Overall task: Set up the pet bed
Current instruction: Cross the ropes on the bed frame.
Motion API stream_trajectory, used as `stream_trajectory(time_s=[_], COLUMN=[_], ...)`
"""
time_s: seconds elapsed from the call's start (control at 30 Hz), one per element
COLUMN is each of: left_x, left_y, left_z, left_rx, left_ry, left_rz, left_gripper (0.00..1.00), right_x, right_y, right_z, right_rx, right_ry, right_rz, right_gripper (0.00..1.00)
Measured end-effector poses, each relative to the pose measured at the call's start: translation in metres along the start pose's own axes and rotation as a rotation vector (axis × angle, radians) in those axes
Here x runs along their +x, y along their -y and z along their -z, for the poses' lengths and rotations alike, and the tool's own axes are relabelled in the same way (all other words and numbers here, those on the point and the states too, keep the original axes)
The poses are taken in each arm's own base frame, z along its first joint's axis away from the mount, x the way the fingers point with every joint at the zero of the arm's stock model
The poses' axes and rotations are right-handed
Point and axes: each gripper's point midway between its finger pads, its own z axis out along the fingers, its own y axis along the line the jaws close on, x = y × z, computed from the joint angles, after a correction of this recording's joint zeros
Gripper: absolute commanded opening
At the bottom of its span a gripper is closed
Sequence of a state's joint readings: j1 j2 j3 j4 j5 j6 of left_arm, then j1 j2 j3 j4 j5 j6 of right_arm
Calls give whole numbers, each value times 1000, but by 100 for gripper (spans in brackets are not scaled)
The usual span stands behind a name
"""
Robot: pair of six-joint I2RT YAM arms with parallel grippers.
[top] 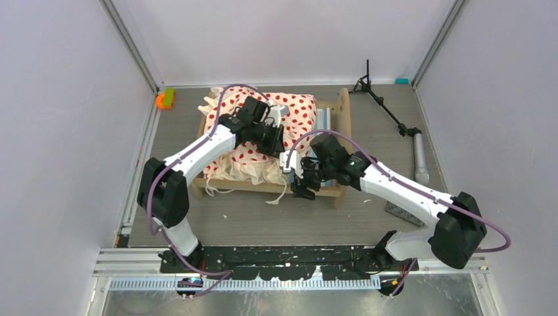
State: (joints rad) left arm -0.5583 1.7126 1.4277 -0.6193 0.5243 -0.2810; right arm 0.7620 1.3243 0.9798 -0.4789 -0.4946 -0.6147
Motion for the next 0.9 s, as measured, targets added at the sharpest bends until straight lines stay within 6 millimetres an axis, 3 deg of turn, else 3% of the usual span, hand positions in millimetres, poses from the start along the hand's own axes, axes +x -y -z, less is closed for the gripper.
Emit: stream_trajectory(time_s=[0.13, 0.47, 0.9], left_x=[4, 2, 2], left_y=[-2, -1, 0], left_z=[-2, -2, -3], left_rx=[-2, 0, 2], left_ry=[-9, -2, 1], left_rz=[5, 4, 0], left_gripper=[0, 0, 0], right_x=[-1, 34, 34], right_y=[0, -20, -36], right_z=[1, -19, -17], right_rx=[2, -143, -268], right_ry=[3, -95, -79], right_rz=[5, -39, -3], right_gripper=[69, 66, 62])
